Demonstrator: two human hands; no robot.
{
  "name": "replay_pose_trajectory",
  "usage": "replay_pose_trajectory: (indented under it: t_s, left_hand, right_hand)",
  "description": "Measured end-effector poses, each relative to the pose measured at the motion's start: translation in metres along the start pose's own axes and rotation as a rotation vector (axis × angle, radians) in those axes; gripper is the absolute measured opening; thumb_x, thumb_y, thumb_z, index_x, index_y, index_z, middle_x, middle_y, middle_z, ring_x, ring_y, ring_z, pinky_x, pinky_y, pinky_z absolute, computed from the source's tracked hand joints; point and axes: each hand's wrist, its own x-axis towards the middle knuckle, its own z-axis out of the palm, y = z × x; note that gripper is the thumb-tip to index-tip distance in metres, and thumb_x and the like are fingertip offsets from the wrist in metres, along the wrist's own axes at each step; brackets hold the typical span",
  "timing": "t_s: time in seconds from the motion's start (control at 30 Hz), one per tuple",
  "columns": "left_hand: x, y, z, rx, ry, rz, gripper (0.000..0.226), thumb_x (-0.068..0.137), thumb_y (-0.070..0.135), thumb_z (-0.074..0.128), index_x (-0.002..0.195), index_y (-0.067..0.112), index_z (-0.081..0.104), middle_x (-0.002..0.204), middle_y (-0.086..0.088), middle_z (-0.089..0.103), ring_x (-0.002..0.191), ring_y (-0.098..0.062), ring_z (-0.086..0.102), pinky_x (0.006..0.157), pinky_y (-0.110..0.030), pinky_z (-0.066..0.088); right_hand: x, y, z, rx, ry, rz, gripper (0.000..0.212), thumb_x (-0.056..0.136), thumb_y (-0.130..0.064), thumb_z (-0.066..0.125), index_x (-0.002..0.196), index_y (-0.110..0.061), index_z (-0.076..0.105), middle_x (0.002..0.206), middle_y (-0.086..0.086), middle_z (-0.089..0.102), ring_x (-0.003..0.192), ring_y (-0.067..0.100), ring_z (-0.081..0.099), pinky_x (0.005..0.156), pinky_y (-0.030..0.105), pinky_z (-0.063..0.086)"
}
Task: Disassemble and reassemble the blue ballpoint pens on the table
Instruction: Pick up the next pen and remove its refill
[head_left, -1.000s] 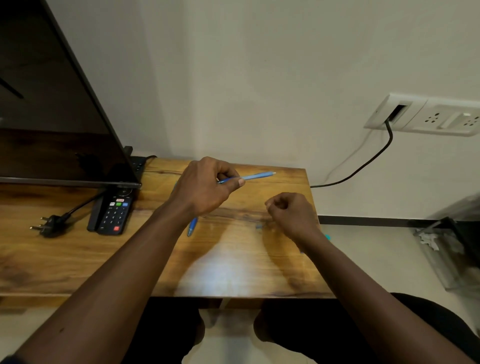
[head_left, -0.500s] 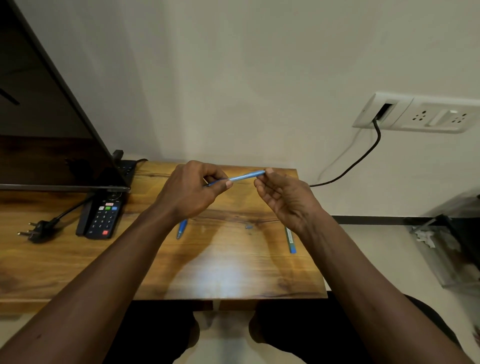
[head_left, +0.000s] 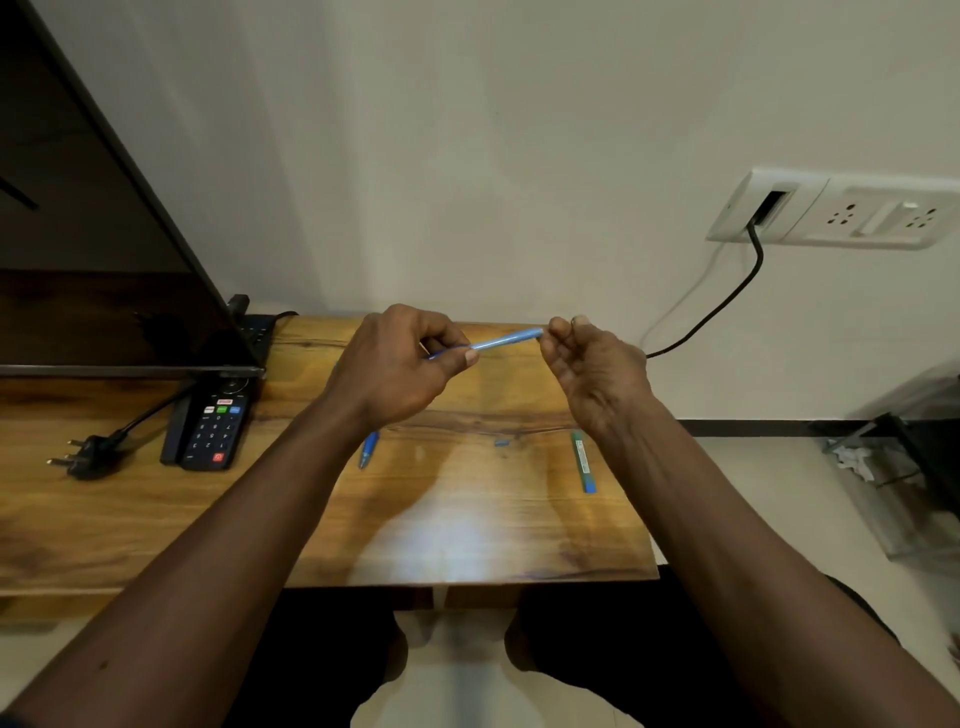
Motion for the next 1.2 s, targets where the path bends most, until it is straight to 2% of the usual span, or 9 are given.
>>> replay_pose_trajectory:
  t_s: [0.13, 0.3, 0.43, 0.6, 0.7, 0.8, 0.97, 1.1, 1.2]
  left_hand:
    - [0.002, 0.002, -0.002, -0.044, 0.051, -0.025, 0.009, 0.092, 0.037, 0.077, 0.090, 0.030, 0.081, 0.073, 0.009, 0.074, 0.069, -0.011, 0.069, 0.067, -0.042, 0.060]
    - [0.000, -0.002, -0.002, -0.053, 0.088, -0.042, 0.012, 0.093, 0.039, 0.076, 0.094, 0.029, 0.082, 0.059, 0.018, 0.065, 0.055, 0.003, 0.056, 0.056, -0.023, 0.039]
    - [-0.004, -0.009, -0.002, -0.021, 0.039, -0.046, 0.009, 0.093, 0.036, 0.077, 0.092, 0.028, 0.082, 0.056, 0.024, 0.061, 0.055, 0.007, 0.055, 0.055, -0.022, 0.036]
    - [-0.009, -0.023, -0.004, 0.028, -0.038, -0.051, 0.009, 0.092, 0.038, 0.077, 0.092, 0.031, 0.082, 0.081, 0.016, 0.073, 0.078, -0.001, 0.065, 0.068, -0.029, 0.050]
    - [-0.010, -0.024, -0.001, 0.037, -0.029, -0.086, 0.011, 0.093, 0.039, 0.075, 0.092, 0.029, 0.082, 0.084, 0.014, 0.075, 0.082, -0.003, 0.067, 0.069, -0.027, 0.051]
    - [-0.012, -0.023, 0.003, 0.046, -0.009, -0.137, 0.013, 0.093, 0.039, 0.075, 0.091, 0.028, 0.081, 0.083, 0.013, 0.074, 0.080, -0.003, 0.066, 0.064, -0.024, 0.046]
    - [-0.022, -0.021, 0.002, 0.038, -0.026, -0.186, 0.013, 0.093, 0.039, 0.076, 0.089, 0.028, 0.081, 0.077, 0.012, 0.072, 0.072, -0.005, 0.065, 0.057, -0.024, 0.041]
    - [-0.030, -0.021, 0.003, -0.005, 0.013, -0.282, 0.016, 0.091, 0.040, 0.079, 0.084, 0.026, 0.080, 0.070, 0.009, 0.070, 0.066, -0.008, 0.063, 0.054, -0.022, 0.037]
    - [-0.036, -0.024, 0.010, 0.023, 0.022, -0.354, 0.016, 0.086, 0.038, 0.084, 0.081, 0.023, 0.082, 0.070, 0.008, 0.071, 0.068, -0.010, 0.063, 0.054, -0.022, 0.037]
  right_hand:
    - [0.000, -0.004, 0.000, -0.137, -0.091, -0.017, 0.007, 0.094, 0.001, 0.066, 0.100, 0.001, 0.067, 0.079, 0.011, 0.070, 0.074, 0.021, 0.071, 0.083, 0.034, 0.062]
    - [-0.001, 0.015, -0.007, -0.644, -0.180, 0.003, 0.007, 0.090, 0.000, 0.069, 0.096, 0.001, 0.071, 0.084, 0.013, 0.069, 0.077, 0.022, 0.064, 0.067, 0.028, 0.057]
    - [0.008, 0.042, -0.014, -1.191, -0.206, -0.215, 0.006, 0.088, -0.007, 0.075, 0.086, -0.013, 0.076, 0.087, 0.001, 0.074, 0.085, 0.017, 0.069, 0.070, 0.030, 0.058]
    - [0.009, 0.071, -0.023, -1.512, -0.323, -0.456, 0.013, 0.091, -0.006, 0.068, 0.088, -0.016, 0.077, 0.079, -0.008, 0.069, 0.081, 0.012, 0.067, 0.073, 0.027, 0.053]
    - [0.013, 0.082, -0.026, -1.590, -0.351, -0.469, 0.010, 0.091, -0.015, 0.071, 0.089, -0.022, 0.078, 0.082, -0.012, 0.070, 0.083, 0.010, 0.066, 0.078, 0.035, 0.057]
    - [0.018, 0.089, -0.028, -1.572, -0.264, -0.417, 0.009, 0.088, -0.025, 0.076, 0.080, -0.030, 0.076, 0.081, -0.015, 0.072, 0.088, 0.010, 0.066, 0.087, 0.046, 0.057]
    - [0.017, 0.089, -0.028, -1.466, -0.211, -0.329, 0.006, 0.089, -0.023, 0.075, 0.085, -0.024, 0.079, 0.085, -0.013, 0.074, 0.088, 0.007, 0.065, 0.088, 0.044, 0.057]
    - [0.009, 0.067, -0.027, -1.324, -0.149, -0.328, 0.015, 0.099, -0.021, 0.064, 0.103, -0.020, 0.079, 0.103, -0.007, 0.073, 0.088, 0.009, 0.065, 0.079, 0.035, 0.059]
    - [0.004, 0.037, -0.041, -1.442, -0.154, -0.355, 0.022, 0.100, -0.031, 0.061, 0.112, -0.019, 0.076, 0.110, -0.002, 0.072, 0.091, 0.012, 0.064, 0.080, 0.033, 0.055]
